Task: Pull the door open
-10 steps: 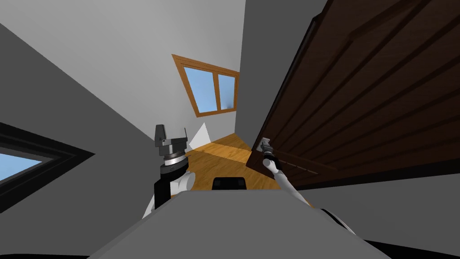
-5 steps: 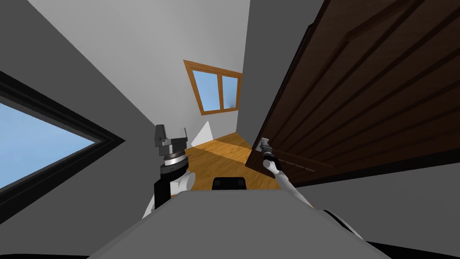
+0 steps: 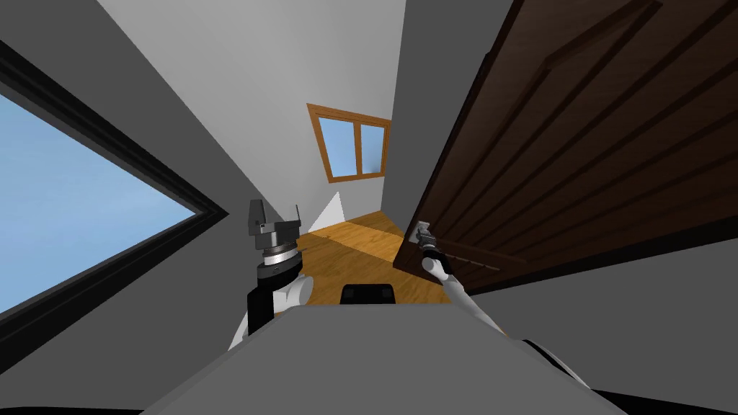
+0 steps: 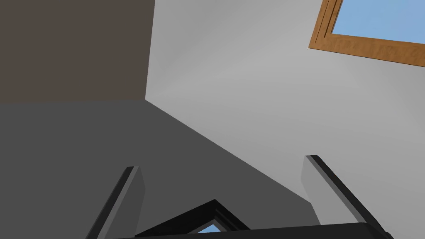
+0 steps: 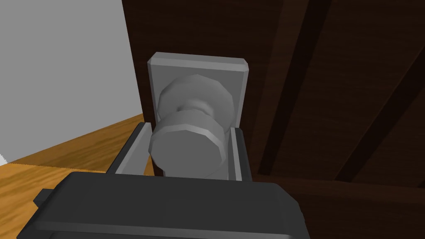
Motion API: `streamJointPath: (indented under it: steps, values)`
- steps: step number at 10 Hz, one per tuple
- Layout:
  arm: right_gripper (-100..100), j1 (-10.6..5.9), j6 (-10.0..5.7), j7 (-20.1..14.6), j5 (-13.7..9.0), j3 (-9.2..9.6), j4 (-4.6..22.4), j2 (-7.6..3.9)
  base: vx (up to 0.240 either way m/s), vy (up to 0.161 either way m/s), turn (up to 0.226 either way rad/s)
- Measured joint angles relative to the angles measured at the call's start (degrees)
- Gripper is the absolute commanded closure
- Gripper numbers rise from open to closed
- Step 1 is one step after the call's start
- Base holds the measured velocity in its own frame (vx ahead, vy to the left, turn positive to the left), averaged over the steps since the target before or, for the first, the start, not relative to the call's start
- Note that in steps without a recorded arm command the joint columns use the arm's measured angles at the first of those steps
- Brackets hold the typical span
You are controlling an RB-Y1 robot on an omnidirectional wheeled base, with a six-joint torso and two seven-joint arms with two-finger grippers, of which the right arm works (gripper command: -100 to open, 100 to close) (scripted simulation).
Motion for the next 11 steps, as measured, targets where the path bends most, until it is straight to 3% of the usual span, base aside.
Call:
streamJointPath:
  steps: [7, 11]
  values:
    - [100, 1.56, -0.89, -3.38, 0.6, 3.79, -2.12, -3.08, -0.192, -0.043, 0.1]
    - [100, 2.4, -1.13, -4.52, 0.82, 5.3, -3.03, -4.16, -0.138, -0.029, 0.072]
